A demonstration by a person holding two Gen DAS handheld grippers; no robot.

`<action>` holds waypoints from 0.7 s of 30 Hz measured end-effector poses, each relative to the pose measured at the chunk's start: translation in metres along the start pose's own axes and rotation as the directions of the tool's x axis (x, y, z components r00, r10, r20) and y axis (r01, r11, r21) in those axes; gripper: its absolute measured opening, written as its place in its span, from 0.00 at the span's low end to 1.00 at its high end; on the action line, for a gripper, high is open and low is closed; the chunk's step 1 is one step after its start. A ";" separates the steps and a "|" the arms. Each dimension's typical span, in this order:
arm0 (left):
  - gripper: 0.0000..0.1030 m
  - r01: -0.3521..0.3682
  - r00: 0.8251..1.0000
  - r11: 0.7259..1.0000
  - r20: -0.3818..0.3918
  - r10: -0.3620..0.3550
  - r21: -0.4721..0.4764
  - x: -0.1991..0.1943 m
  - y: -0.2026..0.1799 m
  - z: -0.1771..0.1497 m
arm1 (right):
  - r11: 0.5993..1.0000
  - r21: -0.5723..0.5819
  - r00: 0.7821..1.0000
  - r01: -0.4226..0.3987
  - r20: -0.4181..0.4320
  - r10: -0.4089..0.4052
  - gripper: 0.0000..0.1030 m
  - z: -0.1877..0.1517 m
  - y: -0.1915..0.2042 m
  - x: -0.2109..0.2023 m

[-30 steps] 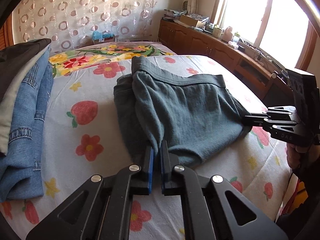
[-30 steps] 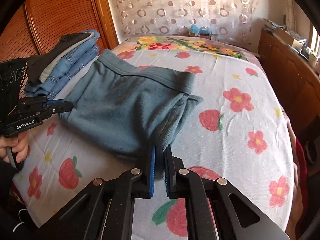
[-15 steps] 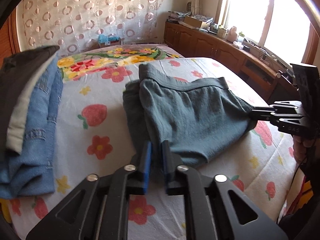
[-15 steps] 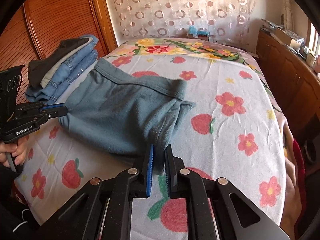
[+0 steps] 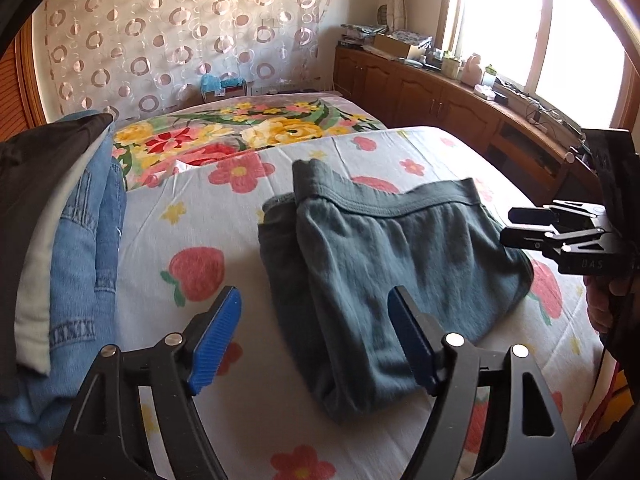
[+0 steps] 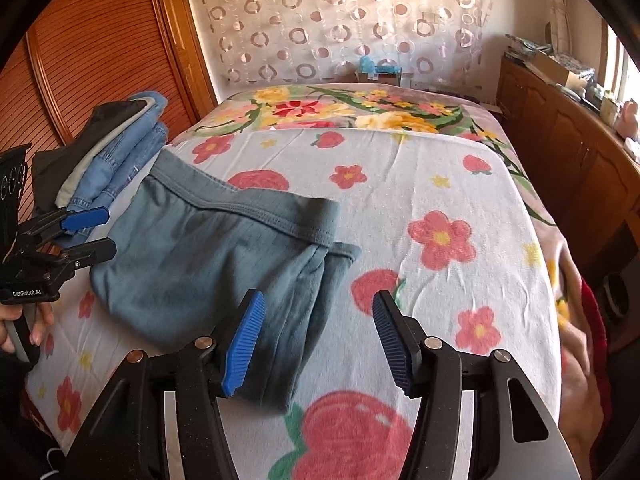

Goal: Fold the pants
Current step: 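Move both open grippers to the edges of the folded grey-blue shorts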

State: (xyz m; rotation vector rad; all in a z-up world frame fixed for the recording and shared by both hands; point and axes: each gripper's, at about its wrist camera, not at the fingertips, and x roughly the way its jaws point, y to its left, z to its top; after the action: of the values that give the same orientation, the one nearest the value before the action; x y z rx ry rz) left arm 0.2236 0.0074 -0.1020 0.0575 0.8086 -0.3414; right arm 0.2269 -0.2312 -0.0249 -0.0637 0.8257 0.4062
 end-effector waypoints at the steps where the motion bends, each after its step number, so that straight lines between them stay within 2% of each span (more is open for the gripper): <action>1: 0.74 -0.001 1.000 1.000 0.003 0.001 -0.002 0.002 0.001 0.003 | 1.000 0.002 1.000 -0.002 0.000 0.002 0.57 0.001 -0.001 0.002; 15: 0.74 0.008 1.000 0.999 -0.021 -0.009 -0.045 0.032 0.017 0.028 | 1.000 0.030 1.000 0.003 -0.009 -0.002 0.57 0.016 -0.008 0.034; 21: 0.65 0.023 0.999 0.998 -0.042 -0.025 -0.059 0.041 0.018 0.026 | 1.000 0.019 1.000 0.006 -0.009 -0.006 0.57 0.016 -0.004 0.038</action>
State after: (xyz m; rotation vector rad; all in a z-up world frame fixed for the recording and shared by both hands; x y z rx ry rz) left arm 0.2738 0.0088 -0.1144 0.0003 0.8619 -0.3401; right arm 0.2624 -0.2190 -0.0416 -0.0502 0.8385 0.3928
